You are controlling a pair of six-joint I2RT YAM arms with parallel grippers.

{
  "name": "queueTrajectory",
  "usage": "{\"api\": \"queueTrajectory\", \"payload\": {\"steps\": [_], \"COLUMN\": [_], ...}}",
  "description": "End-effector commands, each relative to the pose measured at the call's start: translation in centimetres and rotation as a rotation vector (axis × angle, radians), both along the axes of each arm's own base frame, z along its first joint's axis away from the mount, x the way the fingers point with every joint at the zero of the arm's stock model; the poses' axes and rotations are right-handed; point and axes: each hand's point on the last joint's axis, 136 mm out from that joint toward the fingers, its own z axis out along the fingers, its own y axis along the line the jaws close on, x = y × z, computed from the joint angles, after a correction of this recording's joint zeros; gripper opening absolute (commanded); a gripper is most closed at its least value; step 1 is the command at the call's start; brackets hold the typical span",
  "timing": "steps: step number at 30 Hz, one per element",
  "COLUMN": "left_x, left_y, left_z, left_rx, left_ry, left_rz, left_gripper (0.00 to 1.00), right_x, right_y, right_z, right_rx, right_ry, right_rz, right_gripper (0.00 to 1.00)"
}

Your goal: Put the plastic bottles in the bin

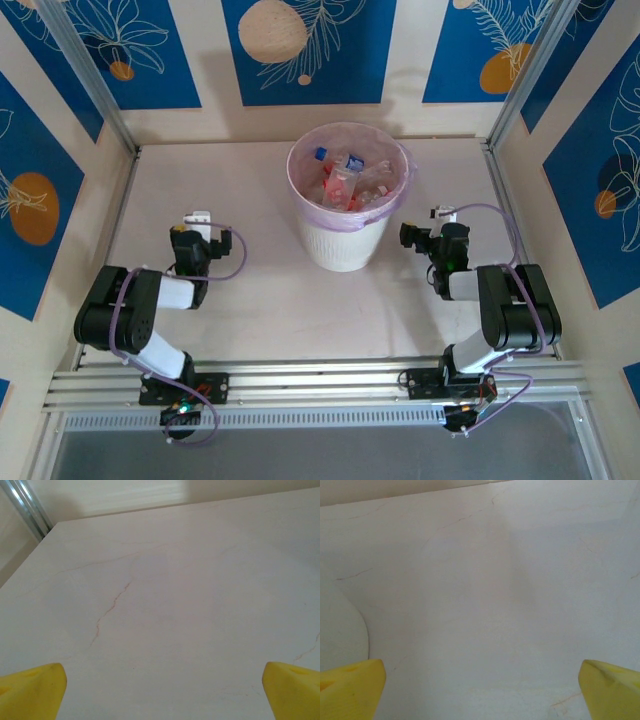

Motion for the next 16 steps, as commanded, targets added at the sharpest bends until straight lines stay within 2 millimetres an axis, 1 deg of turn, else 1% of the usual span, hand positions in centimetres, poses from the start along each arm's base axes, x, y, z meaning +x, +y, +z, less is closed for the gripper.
{"api": "queueTrajectory", "payload": {"steps": [1,16], "left_x": [0.12,0.13], "left_y": [0.22,0.23], "left_z": [0.32,0.32], "left_rx": [-0.012,-0.013], "left_ry": [-0.023,-0.023], "left_rz": [-0.001,0.0], "left_gripper": [1.0,1.0], "right_x": [0.75,0.8], "right_y": [0.27,0.23], "right_z": [1.46,1.53], "right_rx": [-0.011,-0.012], "right_ry": [-0.051,-0.054], "right_rz": [0.015,0.013], "right_gripper": [0.99,0.99]}}
